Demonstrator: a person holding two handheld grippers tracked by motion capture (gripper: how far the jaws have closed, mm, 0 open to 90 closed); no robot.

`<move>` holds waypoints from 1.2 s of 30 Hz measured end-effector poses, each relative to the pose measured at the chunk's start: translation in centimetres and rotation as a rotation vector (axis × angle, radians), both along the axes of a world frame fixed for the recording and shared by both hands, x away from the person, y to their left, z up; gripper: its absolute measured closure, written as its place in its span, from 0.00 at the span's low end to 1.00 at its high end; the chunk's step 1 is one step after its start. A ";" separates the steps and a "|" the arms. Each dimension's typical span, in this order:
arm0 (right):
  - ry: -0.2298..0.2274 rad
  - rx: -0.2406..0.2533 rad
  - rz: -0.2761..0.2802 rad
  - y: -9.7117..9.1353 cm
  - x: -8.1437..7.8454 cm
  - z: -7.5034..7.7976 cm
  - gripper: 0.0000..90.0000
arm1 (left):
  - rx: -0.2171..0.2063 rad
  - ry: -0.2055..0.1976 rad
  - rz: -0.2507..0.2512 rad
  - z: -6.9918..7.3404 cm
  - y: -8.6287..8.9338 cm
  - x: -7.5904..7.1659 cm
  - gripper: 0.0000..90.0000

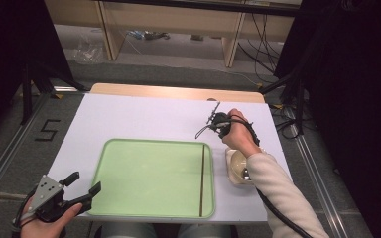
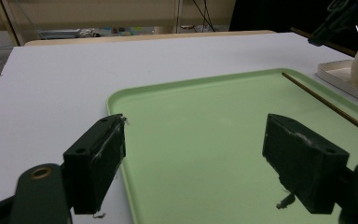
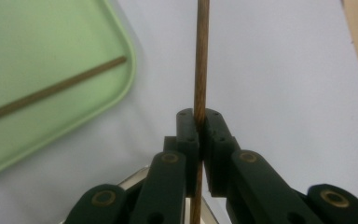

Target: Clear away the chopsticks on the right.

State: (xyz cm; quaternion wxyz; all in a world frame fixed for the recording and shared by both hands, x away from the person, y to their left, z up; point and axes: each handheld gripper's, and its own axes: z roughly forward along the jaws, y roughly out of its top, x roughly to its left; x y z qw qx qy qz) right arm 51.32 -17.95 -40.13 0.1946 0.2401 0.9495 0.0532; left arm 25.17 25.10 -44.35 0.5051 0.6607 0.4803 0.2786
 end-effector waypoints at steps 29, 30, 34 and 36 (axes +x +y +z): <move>-0.166 0.268 -0.134 1.5 0.0 5.9 0.97 | -0.011 -0.004 -0.002 0.0 0.0 0.0 0.23; -0.172 0.281 -0.116 1.4 0.1 6.1 0.97 | -0.007 0.000 0.000 0.0 0.0 0.0 0.23; -0.197 0.325 -0.138 1.4 0.1 6.7 0.97 | -0.009 -0.003 0.000 0.0 0.0 0.0 0.23; -0.199 0.344 -0.131 1.3 0.2 6.9 0.97 | -0.013 -0.010 -0.004 0.0 0.0 0.1 0.23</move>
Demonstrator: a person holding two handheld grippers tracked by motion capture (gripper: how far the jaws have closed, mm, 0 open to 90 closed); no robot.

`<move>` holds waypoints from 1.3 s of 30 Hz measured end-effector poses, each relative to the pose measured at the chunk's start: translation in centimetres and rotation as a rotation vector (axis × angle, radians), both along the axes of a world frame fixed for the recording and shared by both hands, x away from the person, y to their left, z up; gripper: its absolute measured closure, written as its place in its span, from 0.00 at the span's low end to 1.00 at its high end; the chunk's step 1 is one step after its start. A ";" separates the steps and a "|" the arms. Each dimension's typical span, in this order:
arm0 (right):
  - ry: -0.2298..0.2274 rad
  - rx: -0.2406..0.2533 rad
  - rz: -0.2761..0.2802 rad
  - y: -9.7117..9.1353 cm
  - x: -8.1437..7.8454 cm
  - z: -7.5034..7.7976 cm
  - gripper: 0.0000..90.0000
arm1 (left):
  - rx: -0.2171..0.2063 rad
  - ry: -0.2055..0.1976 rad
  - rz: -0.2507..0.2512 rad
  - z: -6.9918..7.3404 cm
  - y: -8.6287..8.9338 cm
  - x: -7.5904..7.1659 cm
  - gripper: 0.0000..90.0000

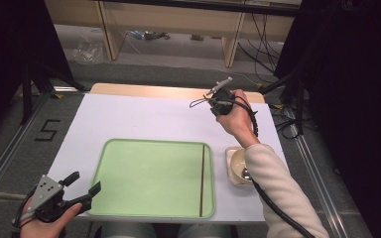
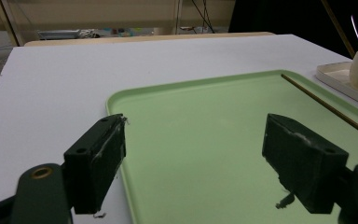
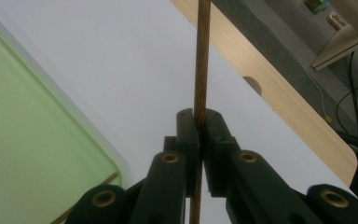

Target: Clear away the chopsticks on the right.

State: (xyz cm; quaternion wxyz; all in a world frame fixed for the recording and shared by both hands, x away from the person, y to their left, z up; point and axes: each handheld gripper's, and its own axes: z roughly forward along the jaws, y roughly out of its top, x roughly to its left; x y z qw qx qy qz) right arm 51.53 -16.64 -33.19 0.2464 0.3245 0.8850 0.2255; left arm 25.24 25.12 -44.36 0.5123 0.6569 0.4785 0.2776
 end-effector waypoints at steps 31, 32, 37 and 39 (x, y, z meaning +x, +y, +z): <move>0.011 0.308 -0.188 -0.6 -0.4 3.0 0.97 | -0.002 0.005 -0.002 0.0 -0.1 0.0 0.23; 0.014 0.313 -0.188 -0.6 -0.4 3.0 0.97 | 0.003 0.011 -0.001 0.0 -0.1 -0.1 0.23; 0.048 0.359 -0.212 -0.3 -0.6 3.0 0.97 | -0.001 0.013 0.000 0.0 -0.1 -0.1 0.23; 0.063 0.376 -0.212 -0.3 -0.7 2.9 0.97 | -0.001 0.014 0.001 0.0 -0.1 -0.1 0.23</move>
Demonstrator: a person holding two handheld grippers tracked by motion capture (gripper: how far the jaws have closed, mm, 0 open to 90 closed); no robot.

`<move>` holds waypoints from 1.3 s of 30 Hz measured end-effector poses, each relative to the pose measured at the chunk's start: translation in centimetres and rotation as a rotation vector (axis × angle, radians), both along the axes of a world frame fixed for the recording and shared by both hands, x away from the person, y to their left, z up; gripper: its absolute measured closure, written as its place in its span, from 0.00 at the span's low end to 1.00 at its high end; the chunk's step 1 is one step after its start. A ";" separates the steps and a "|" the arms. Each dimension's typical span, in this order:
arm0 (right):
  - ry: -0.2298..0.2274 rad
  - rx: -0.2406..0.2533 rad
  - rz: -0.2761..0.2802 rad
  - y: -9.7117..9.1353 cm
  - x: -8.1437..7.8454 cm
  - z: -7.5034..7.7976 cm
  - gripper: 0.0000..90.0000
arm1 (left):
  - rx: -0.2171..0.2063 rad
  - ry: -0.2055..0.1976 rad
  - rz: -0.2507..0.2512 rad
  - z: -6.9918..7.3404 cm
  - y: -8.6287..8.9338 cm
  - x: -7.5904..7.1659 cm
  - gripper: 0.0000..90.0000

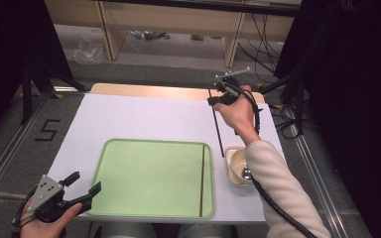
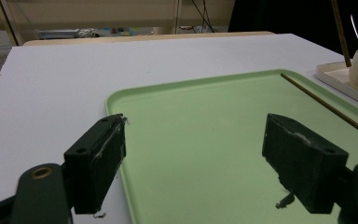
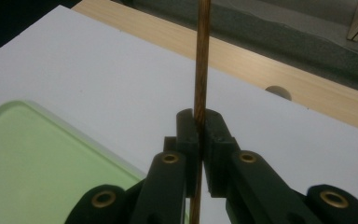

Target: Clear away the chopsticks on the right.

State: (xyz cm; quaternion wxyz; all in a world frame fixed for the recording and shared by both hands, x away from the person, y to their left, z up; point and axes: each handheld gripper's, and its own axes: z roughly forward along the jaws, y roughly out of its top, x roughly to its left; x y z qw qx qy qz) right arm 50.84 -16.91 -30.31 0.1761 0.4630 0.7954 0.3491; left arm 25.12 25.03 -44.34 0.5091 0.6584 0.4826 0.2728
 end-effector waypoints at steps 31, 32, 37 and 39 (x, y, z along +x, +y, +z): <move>0.238 0.149 -0.152 0.2 -2.4 -6.6 0.97 | 0.000 -0.001 0.002 0.0 0.0 0.0 0.23; 0.260 0.152 -0.171 0.2 -2.5 -6.6 0.97 | 0.001 -0.002 0.001 0.0 0.0 0.0 0.23; 0.301 0.144 -0.185 0.0 -2.8 -7.3 0.97 | -0.003 -0.001 0.002 -0.1 0.0 0.1 0.23; 0.296 0.140 -0.169 -0.3 -2.8 -7.7 0.97 | -0.003 0.002 0.004 0.0 0.0 0.0 0.23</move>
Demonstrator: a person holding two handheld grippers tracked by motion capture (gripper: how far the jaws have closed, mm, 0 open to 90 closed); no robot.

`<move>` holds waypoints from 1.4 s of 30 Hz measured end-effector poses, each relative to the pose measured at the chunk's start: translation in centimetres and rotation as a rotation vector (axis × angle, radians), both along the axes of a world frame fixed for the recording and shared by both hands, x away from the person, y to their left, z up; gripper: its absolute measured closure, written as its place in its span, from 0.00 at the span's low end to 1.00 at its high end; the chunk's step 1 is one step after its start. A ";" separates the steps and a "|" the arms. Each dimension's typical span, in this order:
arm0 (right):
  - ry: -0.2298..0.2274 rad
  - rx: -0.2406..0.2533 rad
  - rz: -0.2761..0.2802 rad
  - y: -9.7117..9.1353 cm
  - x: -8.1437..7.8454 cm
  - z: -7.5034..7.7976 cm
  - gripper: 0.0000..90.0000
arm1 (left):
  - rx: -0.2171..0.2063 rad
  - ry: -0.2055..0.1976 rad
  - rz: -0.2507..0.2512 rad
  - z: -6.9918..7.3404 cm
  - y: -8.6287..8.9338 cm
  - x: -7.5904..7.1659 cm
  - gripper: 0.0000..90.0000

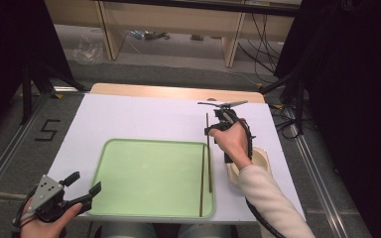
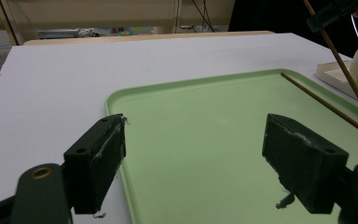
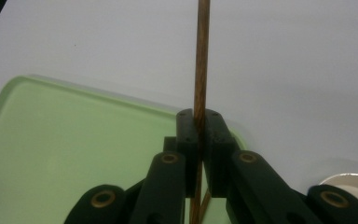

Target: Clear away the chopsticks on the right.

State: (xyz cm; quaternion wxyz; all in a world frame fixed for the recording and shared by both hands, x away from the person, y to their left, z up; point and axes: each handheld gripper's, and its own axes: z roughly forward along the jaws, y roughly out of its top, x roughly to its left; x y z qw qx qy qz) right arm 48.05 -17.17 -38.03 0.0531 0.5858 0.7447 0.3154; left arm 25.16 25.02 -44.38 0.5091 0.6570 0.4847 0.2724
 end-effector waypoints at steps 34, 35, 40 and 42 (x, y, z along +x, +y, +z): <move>0.178 -0.007 -0.087 0.6 -2.1 -4.5 0.95 | 0.002 0.006 -0.004 0.0 0.0 0.0 0.23; 0.160 -0.017 -0.072 0.5 -2.1 -4.6 0.95 | 0.002 0.007 -0.004 0.0 0.0 0.0 0.23; 0.186 -0.025 -0.080 0.8 -2.2 -4.8 0.95 | 0.002 0.008 -0.004 0.0 0.0 0.0 0.23; 0.195 -0.031 -0.083 0.9 -2.2 -4.8 0.95 | 0.003 0.007 -0.004 0.0 0.0 0.0 0.23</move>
